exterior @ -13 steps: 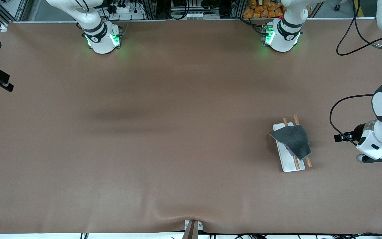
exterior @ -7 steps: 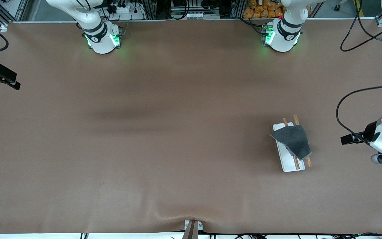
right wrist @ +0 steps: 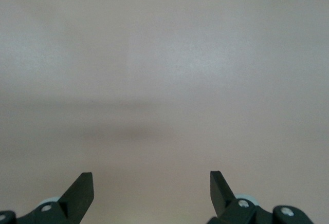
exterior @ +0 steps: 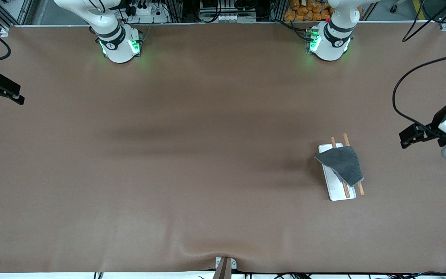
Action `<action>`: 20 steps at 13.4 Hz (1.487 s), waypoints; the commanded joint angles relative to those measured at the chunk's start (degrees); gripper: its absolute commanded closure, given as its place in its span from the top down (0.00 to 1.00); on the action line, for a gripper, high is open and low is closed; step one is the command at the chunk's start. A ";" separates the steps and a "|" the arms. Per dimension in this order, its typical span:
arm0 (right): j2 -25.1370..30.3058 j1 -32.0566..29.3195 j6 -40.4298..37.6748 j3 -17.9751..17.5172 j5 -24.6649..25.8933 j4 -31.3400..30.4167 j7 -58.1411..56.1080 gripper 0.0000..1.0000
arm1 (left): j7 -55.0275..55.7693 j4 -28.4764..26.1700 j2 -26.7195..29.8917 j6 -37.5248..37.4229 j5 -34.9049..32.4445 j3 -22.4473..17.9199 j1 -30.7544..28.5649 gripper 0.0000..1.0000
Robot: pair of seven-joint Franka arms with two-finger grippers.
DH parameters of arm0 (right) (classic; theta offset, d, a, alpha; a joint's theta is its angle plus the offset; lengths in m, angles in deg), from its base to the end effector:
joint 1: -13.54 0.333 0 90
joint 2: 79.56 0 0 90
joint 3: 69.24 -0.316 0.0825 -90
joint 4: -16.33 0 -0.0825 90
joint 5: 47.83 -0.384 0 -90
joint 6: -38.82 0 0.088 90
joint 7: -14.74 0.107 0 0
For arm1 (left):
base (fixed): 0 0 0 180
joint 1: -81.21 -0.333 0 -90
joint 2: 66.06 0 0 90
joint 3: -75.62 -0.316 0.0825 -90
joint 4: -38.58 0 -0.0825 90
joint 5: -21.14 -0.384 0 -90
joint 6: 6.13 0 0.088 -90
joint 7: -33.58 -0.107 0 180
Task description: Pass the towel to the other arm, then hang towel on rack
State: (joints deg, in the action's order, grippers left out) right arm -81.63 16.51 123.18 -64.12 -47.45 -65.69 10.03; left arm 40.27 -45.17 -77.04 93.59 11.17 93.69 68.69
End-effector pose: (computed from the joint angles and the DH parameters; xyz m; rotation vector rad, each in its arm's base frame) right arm 0.5554 -0.0205 0.6609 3.1307 0.0690 0.0067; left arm 0.6256 -0.0266 0.5849 -3.0341 -0.0107 -0.1640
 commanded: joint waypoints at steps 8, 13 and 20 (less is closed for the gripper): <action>0.14 0.20 -0.68 0.16 0.32 0.72 0.14 1.00 | -0.37 0.25 6.15 -7.68 4.41 -7.22 9.84 1.00; 0.14 0.11 -0.68 0.16 0.40 0.72 0.14 1.00 | 0.69 -2.37 9.74 -12.18 8.30 -13.07 14.81 1.00; 0.14 0.11 -0.68 0.16 0.32 0.72 0.14 1.00 | 1.04 -10.20 15.90 -10.86 9.35 -16.22 15.59 1.00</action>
State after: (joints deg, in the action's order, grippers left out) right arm -81.63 16.54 123.18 -64.05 -47.45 -65.67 10.03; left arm 40.98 -51.82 -64.19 81.45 18.98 79.88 83.02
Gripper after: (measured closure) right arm 0.000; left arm 0.000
